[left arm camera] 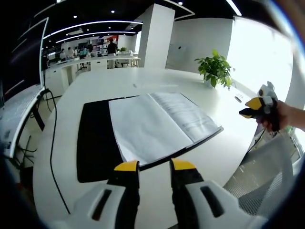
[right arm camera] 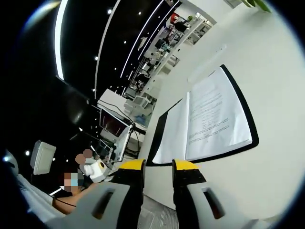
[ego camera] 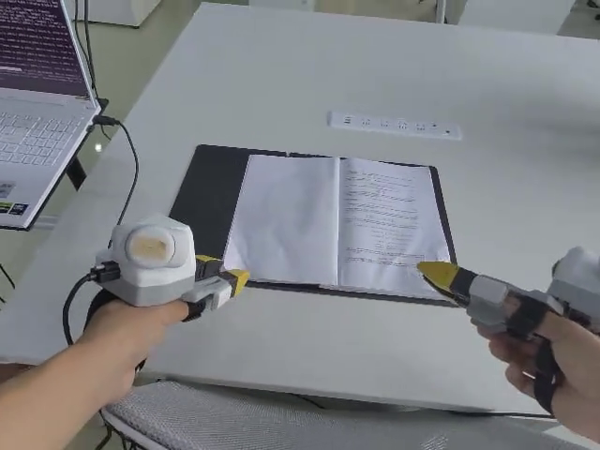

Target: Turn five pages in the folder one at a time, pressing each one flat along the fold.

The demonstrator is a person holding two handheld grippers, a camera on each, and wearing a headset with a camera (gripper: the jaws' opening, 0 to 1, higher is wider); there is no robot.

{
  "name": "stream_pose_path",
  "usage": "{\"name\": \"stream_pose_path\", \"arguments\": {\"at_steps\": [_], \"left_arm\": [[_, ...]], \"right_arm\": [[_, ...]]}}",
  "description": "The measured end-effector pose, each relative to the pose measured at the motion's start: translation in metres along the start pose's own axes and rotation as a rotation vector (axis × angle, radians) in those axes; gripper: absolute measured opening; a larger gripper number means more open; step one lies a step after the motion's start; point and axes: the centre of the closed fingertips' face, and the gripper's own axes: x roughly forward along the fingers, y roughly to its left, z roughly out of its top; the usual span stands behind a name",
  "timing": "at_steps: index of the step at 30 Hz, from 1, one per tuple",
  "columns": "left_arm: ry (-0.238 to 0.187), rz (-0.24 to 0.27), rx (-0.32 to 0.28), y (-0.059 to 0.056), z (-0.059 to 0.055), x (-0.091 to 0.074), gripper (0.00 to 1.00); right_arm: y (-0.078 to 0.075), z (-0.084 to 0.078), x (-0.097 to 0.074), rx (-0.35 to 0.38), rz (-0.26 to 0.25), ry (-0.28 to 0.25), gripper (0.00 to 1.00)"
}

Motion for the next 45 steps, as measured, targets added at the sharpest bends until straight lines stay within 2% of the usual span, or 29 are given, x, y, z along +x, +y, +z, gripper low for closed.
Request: {"name": "stream_pose_path", "arguments": {"at_steps": [1,3,4,5,8,10,11,13,19,22,25,28,33,38,45], "left_arm": [[-0.002,0.000,0.001,0.003,0.000,0.000,0.23],[-0.001,-0.001,0.004,0.000,0.002,-0.007,0.24],[-0.006,0.002,0.005,-0.001,0.004,-0.012,0.25],[-0.009,0.003,0.006,-0.003,0.005,-0.015,0.25],[-0.024,0.001,0.015,-0.008,0.012,-0.027,0.26],[-0.032,0.002,0.008,-0.010,0.016,-0.038,0.28],[-0.053,0.006,-0.002,-0.010,0.021,-0.044,0.29],[-0.057,0.002,-0.003,-0.011,0.024,-0.053,0.30],[-0.073,0.007,0.006,-0.009,0.032,-0.074,0.38],[-0.076,-0.003,-0.018,-0.010,0.034,-0.083,0.42],[-0.073,-0.004,-0.029,-0.009,0.035,-0.091,0.45],[-0.087,-0.012,-0.040,-0.011,0.038,-0.099,0.47],[-0.078,-0.011,-0.022,-0.012,0.044,-0.111,0.53],[-0.088,-0.011,-0.007,-0.012,0.052,-0.121,0.59],[-0.068,-0.007,0.008,-0.014,0.050,-0.127,0.67]], "right_arm": [[0.001,0.002,-0.003,-0.010,-0.003,-0.004,0.21],[0.007,0.002,-0.009,-0.023,-0.006,-0.011,0.23],[-0.005,0.001,-0.010,-0.041,-0.007,-0.013,0.23],[-0.004,0.002,-0.012,-0.051,-0.012,-0.017,0.24],[0.008,0.002,-0.021,-0.084,-0.018,-0.025,0.27],[0.015,0.002,-0.027,-0.107,-0.017,-0.037,0.29],[0.019,0.001,-0.031,-0.107,-0.016,-0.038,0.29],[0.024,0.001,-0.037,-0.120,-0.019,-0.048,0.31],[0.031,0.001,-0.053,-0.130,-0.027,-0.075,0.34],[0.035,0.000,-0.059,-0.128,-0.024,-0.084,0.36],[0.039,-0.002,-0.063,-0.153,-0.033,-0.087,0.39],[0.040,0.000,-0.069,-0.175,-0.050,-0.100,0.43],[0.042,0.001,-0.075,-0.200,-0.061,-0.101,0.44],[0.046,0.003,-0.080,-0.215,-0.062,-0.106,0.44],[0.047,0.005,-0.082,-0.242,-0.065,-0.107,0.45]]}}
